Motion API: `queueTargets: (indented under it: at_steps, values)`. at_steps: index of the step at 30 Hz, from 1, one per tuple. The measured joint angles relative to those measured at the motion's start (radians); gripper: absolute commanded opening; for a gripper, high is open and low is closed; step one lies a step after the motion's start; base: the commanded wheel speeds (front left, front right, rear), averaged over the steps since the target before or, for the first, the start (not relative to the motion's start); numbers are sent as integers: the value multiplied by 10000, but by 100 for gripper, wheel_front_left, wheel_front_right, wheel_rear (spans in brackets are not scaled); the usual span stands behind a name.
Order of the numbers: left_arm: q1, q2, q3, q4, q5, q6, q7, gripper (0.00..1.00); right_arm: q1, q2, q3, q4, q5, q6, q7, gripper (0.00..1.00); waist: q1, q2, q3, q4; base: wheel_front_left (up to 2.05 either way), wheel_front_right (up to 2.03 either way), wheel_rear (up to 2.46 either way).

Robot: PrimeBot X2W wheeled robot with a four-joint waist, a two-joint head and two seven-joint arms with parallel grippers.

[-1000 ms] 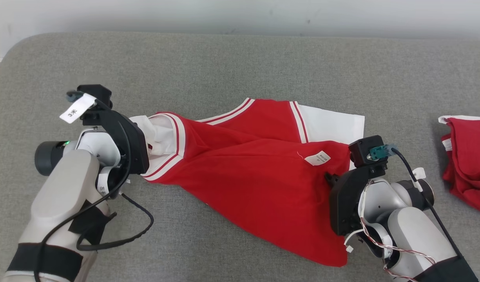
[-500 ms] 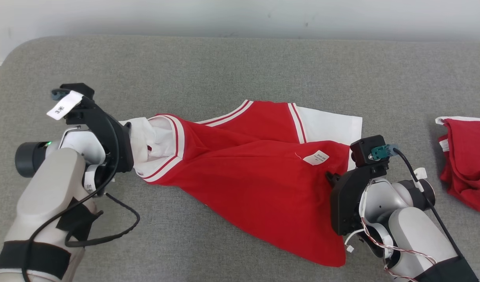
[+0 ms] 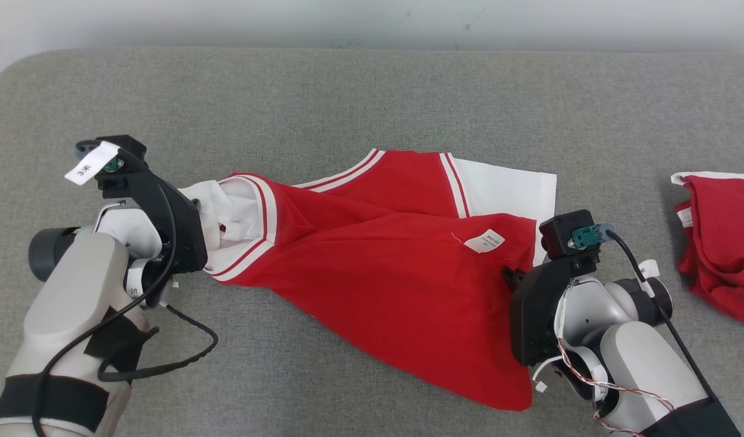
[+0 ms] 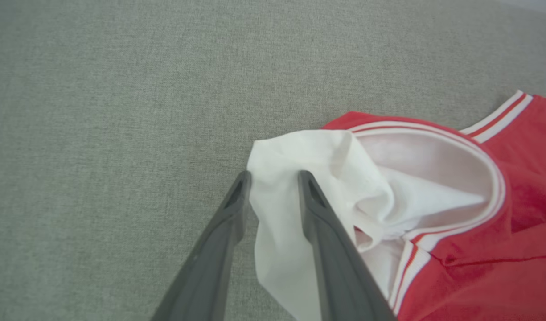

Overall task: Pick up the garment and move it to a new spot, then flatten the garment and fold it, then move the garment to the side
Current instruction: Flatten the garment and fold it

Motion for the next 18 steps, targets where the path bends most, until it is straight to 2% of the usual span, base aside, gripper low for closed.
queueTargets:
  at_steps: [2,4,5,6,7,8,9,11,18]
  values:
    - [0,0,17,15,-48,-12,6,44,0,0,0,2,0,0,0,0,0,0,-2,-4,0,0,0]
    - [-1,0,27,31,-61,-88,10,28,0,0,2,21,0,0,0,0,0,0,-14,-3,0,0,0]
    - [-2,2,29,42,-61,-90,10,28,0,0,2,35,0,0,0,0,0,-1,-22,-2,0,0,0]
    - [-3,8,29,61,-63,-96,36,16,0,0,4,46,0,0,2,0,0,0,-31,0,0,0,0]
    - [-3,10,33,84,-63,-155,50,13,2,0,8,52,0,0,2,0,0,0,-42,2,0,0,0]
    - [-3,8,38,125,-65,-169,50,20,2,4,15,71,0,0,0,0,0,0,-55,3,0,0,0]
    - [-2,12,40,169,-65,-167,52,44,10,4,21,71,0,0,2,0,0,0,-71,2,0,0,0]
    - [-2,25,94,236,-75,-151,52,100,18,4,29,69,0,0,2,0,0,0,-97,0,0,0,0]
    - [11,328,334,330,-474,-359,92,100,32,12,182,73,0,13,79,0,0,0,-170,-132,0,0,0]
